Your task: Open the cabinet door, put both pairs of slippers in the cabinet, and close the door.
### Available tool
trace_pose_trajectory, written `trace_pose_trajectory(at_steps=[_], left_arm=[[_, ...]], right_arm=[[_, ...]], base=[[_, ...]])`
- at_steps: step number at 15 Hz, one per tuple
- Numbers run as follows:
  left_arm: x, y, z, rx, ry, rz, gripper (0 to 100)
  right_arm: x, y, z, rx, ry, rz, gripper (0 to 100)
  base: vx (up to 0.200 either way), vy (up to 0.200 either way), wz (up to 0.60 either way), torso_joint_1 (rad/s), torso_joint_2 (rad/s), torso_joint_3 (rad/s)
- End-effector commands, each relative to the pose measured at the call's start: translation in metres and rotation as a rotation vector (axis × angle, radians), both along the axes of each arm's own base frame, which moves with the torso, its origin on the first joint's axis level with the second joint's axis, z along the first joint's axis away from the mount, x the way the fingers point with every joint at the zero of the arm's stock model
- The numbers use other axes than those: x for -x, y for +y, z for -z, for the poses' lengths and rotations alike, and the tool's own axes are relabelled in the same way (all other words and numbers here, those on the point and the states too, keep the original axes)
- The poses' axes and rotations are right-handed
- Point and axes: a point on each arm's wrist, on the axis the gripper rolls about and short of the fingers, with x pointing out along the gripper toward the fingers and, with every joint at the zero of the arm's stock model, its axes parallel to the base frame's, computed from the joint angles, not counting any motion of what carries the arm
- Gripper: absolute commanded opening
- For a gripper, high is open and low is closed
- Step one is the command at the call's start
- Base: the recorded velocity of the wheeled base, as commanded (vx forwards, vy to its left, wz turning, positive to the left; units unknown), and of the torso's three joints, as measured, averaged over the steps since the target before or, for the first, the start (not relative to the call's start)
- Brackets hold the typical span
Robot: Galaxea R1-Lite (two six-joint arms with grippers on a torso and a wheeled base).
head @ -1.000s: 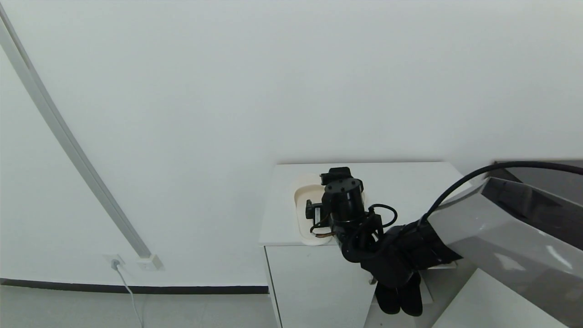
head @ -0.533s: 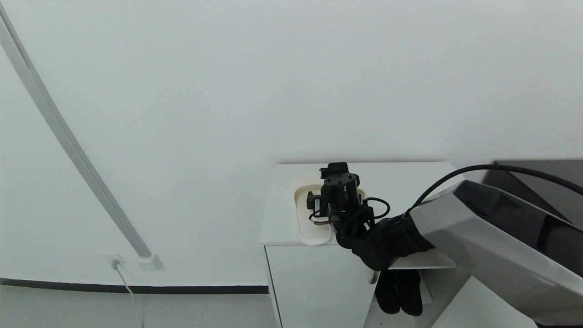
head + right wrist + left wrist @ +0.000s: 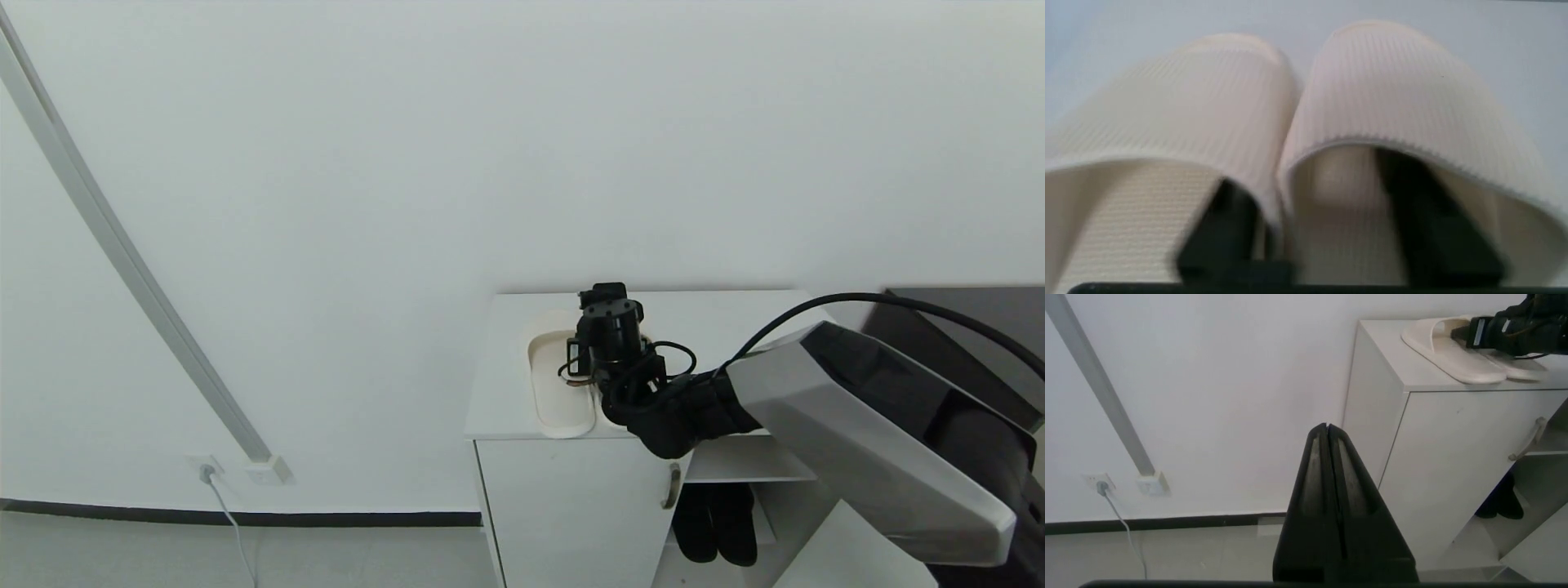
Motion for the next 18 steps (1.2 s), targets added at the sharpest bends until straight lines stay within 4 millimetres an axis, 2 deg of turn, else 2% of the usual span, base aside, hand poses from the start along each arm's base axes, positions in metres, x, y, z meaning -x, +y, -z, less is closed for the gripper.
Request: trace_pose_trajectory(at_steps=[1,5,7,9,13,18], left_arm=[[0.0,0.0,0.0,0.0,0.0,0.0,0],[0.0,0.0,0.0,0.0,0.0,0.0,0],[0.0,0.0,0.0,0.002,0.002,0.0,0],[0.0,0.0,0.0,0.002,0.0,0.0,0],[0.0,0.0,0.0,0.003,0.002,-0.002,0],[0.0,0.0,0.0,-0.01,0.001,0.0,0]], right_arm=[[-0.001,0.0,0.003,0.002,0.003,0.0,0],[0.0,0.001,0.0,-0.001,-0.002,0.002,0],[0.005,-0.003,-0.01,-0.01,-0.011,0.004,0],[0.019,-0.013,-0.031,-0.017,-0.018,-0.01,0],[0.078,-0.042,-0.056,-0.034,-0.005,-0.156,0],[0.177,-0.101,-0.077,-0.045,0.039,-0.426,0]], base=[[0.0,0.0,0.0,0.0,0.0,0.0],[0.0,0.0,0.0,0.0,0.0,0.0],[0.0,0.0,0.0,0.0,0.0,0.0],[0.0,0.0,0.0,0.0,0.0,0.0],[0.0,0.0,0.0,0.0,0.0,0.0],[0.0,0.0,0.0,0.0,0.0,0.0]])
